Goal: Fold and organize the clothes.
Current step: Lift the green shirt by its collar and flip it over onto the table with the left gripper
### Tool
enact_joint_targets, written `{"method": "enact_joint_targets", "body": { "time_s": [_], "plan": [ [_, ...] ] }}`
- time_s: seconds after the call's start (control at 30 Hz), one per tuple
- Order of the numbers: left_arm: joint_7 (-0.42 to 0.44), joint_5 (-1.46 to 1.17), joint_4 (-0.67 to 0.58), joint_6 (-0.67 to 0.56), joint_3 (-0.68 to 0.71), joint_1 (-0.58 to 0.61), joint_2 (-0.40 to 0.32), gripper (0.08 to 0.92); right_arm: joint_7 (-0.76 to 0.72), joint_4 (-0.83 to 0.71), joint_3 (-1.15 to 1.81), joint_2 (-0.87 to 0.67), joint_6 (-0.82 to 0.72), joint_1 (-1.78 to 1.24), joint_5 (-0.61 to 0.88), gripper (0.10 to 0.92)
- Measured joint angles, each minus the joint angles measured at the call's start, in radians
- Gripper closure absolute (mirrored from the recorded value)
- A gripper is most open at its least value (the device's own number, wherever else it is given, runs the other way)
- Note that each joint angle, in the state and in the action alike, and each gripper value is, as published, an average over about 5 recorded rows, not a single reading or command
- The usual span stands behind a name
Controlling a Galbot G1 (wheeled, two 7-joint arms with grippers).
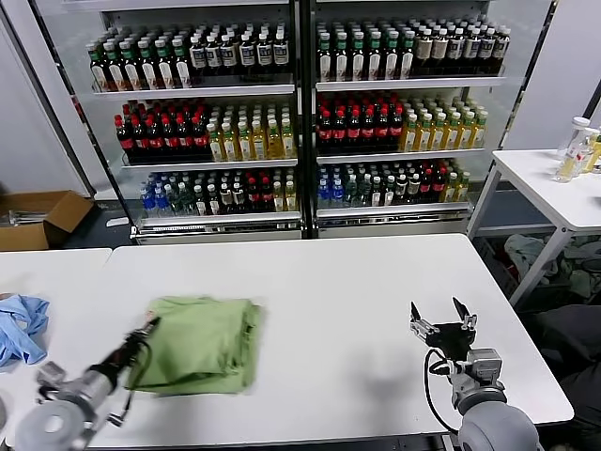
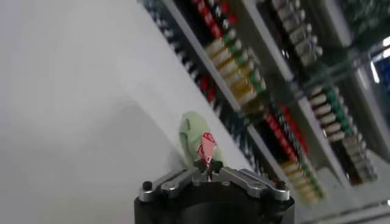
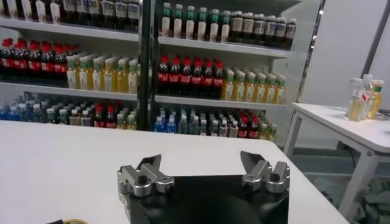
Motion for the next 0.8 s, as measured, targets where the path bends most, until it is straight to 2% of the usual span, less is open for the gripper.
{"method": "enact_joint_targets", "body": {
  "time_s": [0.23,0.37,0.57,0.8],
  "plan": [
    [-0.027,-0.071,-0.031,0.024,-0.157,-0.007,0.117,0.911,0.001,-0.002,-0.014,0.005,-0.001,0.011,-0.002,0.202],
    [-0.047,-0.053,-0.083,0.029,-0.181,-0.002,0.167,0.911,0.0,-0.003,-0.022,0.008,-0.001,0.014,-0.008,0.203],
    [-0.097,0.057,-0.166,0.019,-0.079,-0.017,0.178,0.911,-0.002,-0.004,-0.022,0.002,-0.001,0.014,-0.016,0.202],
    [-0.174,0.121,-0.247,-0.013,0.123,-0.082,0.118,0.911,-0.011,-0.015,-0.028,-0.001,0.007,0.015,-0.035,0.203]
  ]
}}
